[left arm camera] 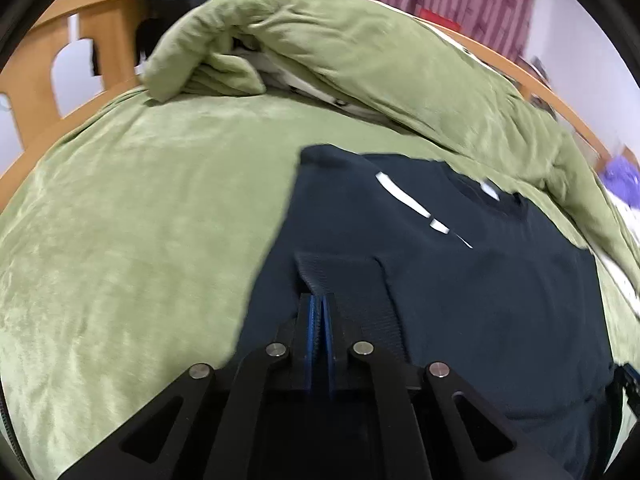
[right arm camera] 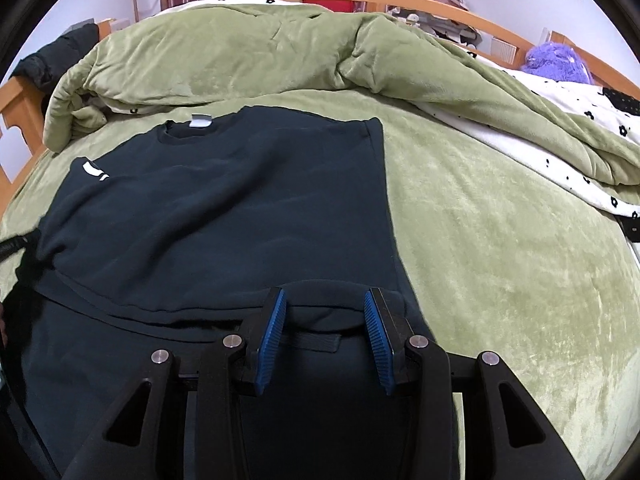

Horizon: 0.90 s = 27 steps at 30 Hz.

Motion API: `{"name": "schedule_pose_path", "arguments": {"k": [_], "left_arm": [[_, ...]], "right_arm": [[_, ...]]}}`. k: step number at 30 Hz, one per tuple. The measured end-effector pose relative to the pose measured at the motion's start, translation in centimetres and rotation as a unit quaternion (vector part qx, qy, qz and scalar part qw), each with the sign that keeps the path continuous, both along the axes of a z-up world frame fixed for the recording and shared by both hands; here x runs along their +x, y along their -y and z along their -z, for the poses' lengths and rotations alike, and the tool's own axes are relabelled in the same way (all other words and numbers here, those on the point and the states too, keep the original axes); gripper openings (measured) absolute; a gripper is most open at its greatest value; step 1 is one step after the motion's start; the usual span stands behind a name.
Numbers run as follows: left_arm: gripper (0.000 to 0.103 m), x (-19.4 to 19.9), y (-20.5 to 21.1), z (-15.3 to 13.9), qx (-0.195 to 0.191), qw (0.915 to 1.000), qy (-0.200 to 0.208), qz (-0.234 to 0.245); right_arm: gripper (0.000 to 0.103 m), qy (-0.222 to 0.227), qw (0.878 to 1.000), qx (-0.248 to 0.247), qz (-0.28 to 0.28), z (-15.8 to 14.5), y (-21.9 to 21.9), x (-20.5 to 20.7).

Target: Fold small clothes

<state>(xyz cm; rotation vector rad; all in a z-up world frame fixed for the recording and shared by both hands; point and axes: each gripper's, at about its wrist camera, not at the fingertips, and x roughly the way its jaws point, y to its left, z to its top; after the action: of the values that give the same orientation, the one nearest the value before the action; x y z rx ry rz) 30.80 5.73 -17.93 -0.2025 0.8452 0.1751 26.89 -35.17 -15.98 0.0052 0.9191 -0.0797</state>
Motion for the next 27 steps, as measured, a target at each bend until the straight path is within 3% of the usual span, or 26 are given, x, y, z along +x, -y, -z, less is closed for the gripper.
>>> {"name": "schedule_pose_path", "arguments": {"k": [2, 7, 13, 17, 19, 24, 27], "left_arm": [[0.005, 0.1, -0.2, 0.2, 0.004, 1.0000, -0.004, 0.007], [0.005, -0.3, 0.8, 0.2, 0.055, 0.9983, 0.007, 0.019], [0.007, -0.3, 0.0, 0.5, 0.048, 0.9986, -0.003, 0.024], [0.010, -0.5, 0.2, 0.8, 0.049, 0.9981, -0.014, 0.033], [0.015, -0.8, 0.6, 0.8, 0.060, 0.9974, -0.016, 0.038], [0.042, -2.3, 1.1, 0.3, 0.072, 0.9962, -0.010, 0.049], [0.047, -3.4, 1.2, 0.0, 0.073, 0.9959, -0.006, 0.053]], "right_arm": [[0.041, 0.006, 1.000, 0.003, 0.002, 0.2, 0.4, 0.3], [0.041, -0.011, 1.000, -0.006, 0.012, 1.7, 0.9, 1.6], [0.040, -0.049, 0.998, -0.033, 0.036, 3.6, 1.1, 2.4], [0.041, -0.047, 0.997, -0.037, 0.043, 3.6, 1.4, 2.2], [0.042, -0.042, 0.998, -0.037, 0.042, 3.3, 1.5, 1.8], [0.042, -0.031, 0.998, -0.028, 0.037, 2.1, 1.5, 0.9], [0.043, -0.022, 0.999, -0.014, 0.031, 1.4, 1.2, 0.4]]}}
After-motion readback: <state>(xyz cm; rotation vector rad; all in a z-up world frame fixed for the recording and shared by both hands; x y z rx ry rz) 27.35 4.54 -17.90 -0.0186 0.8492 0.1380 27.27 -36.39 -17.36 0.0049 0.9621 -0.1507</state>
